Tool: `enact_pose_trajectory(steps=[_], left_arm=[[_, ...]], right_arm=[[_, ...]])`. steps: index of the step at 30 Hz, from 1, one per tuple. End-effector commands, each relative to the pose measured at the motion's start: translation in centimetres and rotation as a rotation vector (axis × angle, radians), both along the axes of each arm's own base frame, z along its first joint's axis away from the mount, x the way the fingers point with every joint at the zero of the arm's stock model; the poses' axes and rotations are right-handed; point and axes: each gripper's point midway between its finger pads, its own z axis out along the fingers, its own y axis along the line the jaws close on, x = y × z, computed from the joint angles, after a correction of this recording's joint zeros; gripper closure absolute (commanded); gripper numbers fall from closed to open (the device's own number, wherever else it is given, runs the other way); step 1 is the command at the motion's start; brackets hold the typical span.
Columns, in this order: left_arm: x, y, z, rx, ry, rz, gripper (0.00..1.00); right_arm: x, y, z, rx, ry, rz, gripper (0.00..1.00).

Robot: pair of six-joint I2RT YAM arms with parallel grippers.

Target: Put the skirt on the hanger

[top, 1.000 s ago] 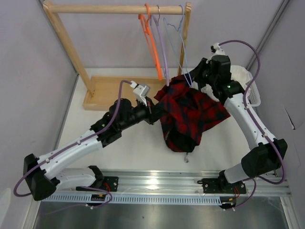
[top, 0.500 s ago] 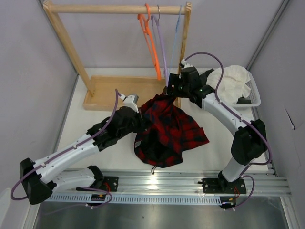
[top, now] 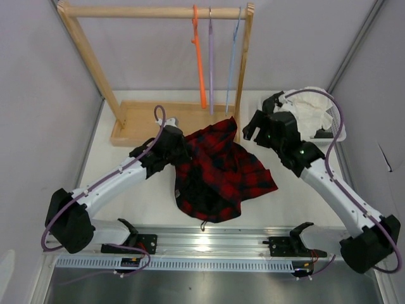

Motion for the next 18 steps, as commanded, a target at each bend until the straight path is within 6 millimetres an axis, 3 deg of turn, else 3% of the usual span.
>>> enact_pose_trajectory(steps=[1,4,5,8,12,13,18], left_arm=[[2.7,-0.9,2.7,-0.108,-0.023,0.030,1.00],[4.6,-0.5,2.6,-0.133,-0.004,0.067,1.00],[5.2,-0.3,2.4,-0.138,0.004,0.075,1.00],[6.5,-0.7,2.5,-0.140,0.009,0.076,1.00],[7.1,-1.2,2.5,-0.146,0.010,0.066,1.00],[7.1,-1.3,2.4,-0.145,0.013,0.065,1.00],[7.0,-1.2,2.2,-0.136,0.015,0.062,1.00]], right_arm=[[-3.7,0.4,-3.3,0.036,0.104,0.033,0.16],[-7.0,1.5,-6.1,0.020,0.163,0.088,0.18],[-8.7,3.1,-6.6,0.007,0.165,0.136,0.18],[-12.6,5.0,-8.9,-0.044,0.185,0.195,0.18],[-16.6,6.7,-11.7,-0.079,0.227,0.245,0.16],[-17.5,6.8,-13.2,-0.099,0.258,0.252,0.16],[-22.0,8.7,-15.4,-0.087,0.322,0.284,0.15]])
